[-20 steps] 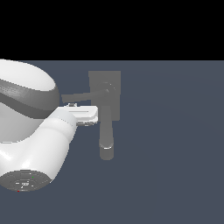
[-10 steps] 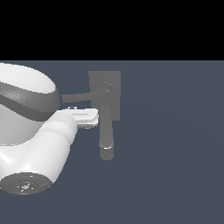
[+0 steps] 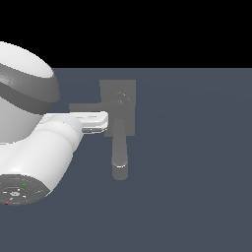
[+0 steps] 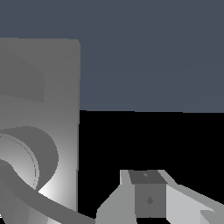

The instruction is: Turn on the faucet by rotating a designated handle.

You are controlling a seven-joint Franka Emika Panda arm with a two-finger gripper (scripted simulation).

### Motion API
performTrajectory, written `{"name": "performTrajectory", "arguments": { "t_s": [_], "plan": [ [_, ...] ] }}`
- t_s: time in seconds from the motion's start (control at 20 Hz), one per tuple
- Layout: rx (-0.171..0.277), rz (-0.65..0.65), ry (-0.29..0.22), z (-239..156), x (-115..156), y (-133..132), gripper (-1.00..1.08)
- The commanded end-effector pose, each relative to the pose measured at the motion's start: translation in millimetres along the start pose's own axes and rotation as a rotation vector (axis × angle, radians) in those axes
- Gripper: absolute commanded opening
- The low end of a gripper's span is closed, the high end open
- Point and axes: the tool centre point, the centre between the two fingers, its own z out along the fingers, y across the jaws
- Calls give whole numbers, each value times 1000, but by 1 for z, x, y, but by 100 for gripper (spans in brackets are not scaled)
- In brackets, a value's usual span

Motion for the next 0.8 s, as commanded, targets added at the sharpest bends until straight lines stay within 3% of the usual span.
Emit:
{"name": "performTrajectory", "arguments": {
  "t_s": [0.0,0.2,0.3,0.75],
  "plan": [
    [0,1,-3,0,-12,1,-100],
    [-1,1,-3,0,-28,4,-100],
    [-1,0,5,0,-20,3,-100],
    [-1,1,2,0,-52,-8,-100]
  ]
}}
